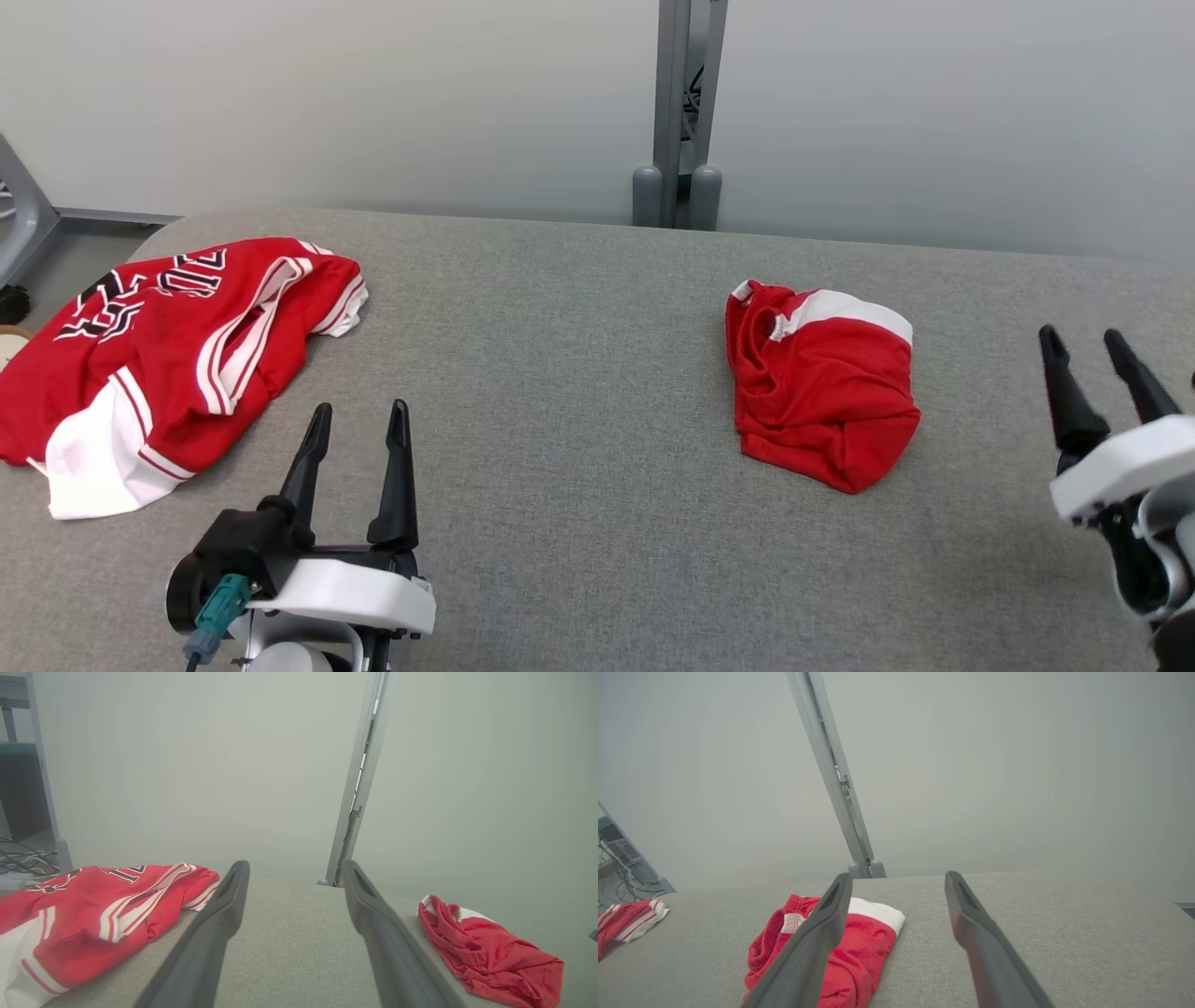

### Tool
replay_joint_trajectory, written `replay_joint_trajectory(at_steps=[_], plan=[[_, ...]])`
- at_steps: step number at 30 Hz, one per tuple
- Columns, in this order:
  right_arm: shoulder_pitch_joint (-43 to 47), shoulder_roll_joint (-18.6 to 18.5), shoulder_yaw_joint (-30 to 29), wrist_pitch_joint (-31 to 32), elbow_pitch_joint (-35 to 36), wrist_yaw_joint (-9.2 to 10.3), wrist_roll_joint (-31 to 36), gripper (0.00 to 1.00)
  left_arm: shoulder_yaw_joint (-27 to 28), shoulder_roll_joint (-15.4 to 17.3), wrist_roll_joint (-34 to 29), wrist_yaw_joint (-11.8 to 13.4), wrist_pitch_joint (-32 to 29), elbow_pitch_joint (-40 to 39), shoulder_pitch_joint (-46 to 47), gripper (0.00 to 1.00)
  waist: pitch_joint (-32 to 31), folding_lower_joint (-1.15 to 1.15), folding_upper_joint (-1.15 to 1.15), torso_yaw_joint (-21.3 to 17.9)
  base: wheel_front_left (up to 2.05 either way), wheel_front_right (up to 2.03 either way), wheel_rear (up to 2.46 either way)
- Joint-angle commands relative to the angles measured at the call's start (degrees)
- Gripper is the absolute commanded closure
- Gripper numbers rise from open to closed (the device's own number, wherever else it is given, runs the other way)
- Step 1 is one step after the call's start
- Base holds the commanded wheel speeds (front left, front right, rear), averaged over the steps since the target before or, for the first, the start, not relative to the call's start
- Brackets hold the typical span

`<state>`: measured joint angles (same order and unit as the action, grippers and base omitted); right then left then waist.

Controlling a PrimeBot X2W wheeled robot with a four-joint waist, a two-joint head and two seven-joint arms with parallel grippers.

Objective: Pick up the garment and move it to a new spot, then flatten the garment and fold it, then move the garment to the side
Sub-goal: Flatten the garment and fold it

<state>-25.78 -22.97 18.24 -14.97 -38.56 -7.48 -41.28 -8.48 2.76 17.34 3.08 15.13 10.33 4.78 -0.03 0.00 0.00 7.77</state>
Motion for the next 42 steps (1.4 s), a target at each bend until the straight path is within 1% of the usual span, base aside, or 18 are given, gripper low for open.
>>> replay_joint_trajectory(at_steps=[1,4,7,11,16,17,18,19,27,32,33,35,38,42], plan=[[0.8,0.4,-1.1,-0.3,1.3,-0.04,1.4,0.0,0.1,0.3,-0.2,-0.3,0.0,0.1,-0.8,0.0,0.1,0.0,0.0,-0.1,0.0,0.0,0.0],[6.0,3.8,-6.9,-0.3,5.8,-0.04,8.3,0.0,-0.5,0.2,-0.5,-0.6,0.0,0.3,-0.7,0.0,0.2,0.0,0.0,-0.3,0.0,0.0,0.0],[8.7,6.0,-10.0,-0.3,8.6,-0.04,13.2,0.0,-1.0,0.2,-0.7,-0.6,0.0,0.4,-0.6,0.0,0.2,0.0,0.0,-0.2,0.0,0.0,0.0],[9.8,7.9,-12.4,-0.3,10.1,-0.04,16.3,0.0,-1.5,0.3,-0.7,-1.0,0.0,0.5,-0.4,0.0,0.4,0.0,0.0,0.5,0.0,0.0,0.0],[8.6,8.3,-13.3,-0.3,10.9,-0.04,17.7,0.0,-2.0,0.2,-0.9,-0.9,0.0,0.4,0.2,0.0,1.8,0.0,0.0,1.8,0.0,0.0,0.0],[8.2,8.3,-13.4,-0.3,10.9,-0.04,17.7,0.31,-2.0,0.2,-0.9,-1.0,0.0,0.3,0.4,0.0,2.2,0.0,0.0,2.1,0.0,0.0,0.0],[8.0,8.0,-13.2,-0.3,10.5,-0.04,17.7,0.79,-2.1,0.2,-0.9,-1.0,0.0,0.3,0.6,0.0,2.7,0.0,0.0,2.5,0.0,0.0,0.0],[7.6,7.6,-12.4,-0.3,10.1,-0.04,17.8,1.0,-2.3,0.2,-0.8,-1.0,0.0,0.3,0.7,0.0,3.2,0.0,0.0,2.9,0.0,0.0,0.0],[2.2,4.0,-9.8,-0.3,7.1,-0.03,18.6,1.0,-3.5,0.2,-0.6,-0.8,0.0,0.1,2.7,0.0,8.2,0.0,0.0,5.9,0.0,0.0,0.0],[-0.6,2.2,-4.4,-0.3,2.3,-0.03,16.6,1.0,-4.5,0.2,-1.4,-0.6,0.0,0.3,3.9,0.0,10.4,0.0,0.0,7.7,0.0,0.0,0.0],[-0.6,2.2,-4.4,-0.3,2.3,-0.03,16.6,1.0,-4.5,0.2,-1.4,-0.6,0.0,0.3,3.9,0.0,10.4,0.0,0.0,7.7,0.0,0.0,0.0],[-1.5,1.4,-1.6,-0.3,-0.6,-0.03,15.0,1.0,-5.1,0.2,-1.7,-0.7,0.0,0.3,4.4,0.0,10.9,0.0,0.0,8.4,0.0,0.0,0.0],[-2.4,1.3,2.2,-0.3,-4.1,-0.03,11.7,1.0,-5.6,0.2,-1.8,-0.5,0.0,0.3,4.3,0.0,11.1,0.0,0.0,9.1,0.0,0.0,0.0],[-2.2,1.6,7.2,0.4,-6.2,-0.03,5.2,1.0,-5.8,0.2,-1.8,-0.2,0.0,0.4,4.1,0.0,11.0,0.0,0.0,9.3,0.0,0.0,0.0]])
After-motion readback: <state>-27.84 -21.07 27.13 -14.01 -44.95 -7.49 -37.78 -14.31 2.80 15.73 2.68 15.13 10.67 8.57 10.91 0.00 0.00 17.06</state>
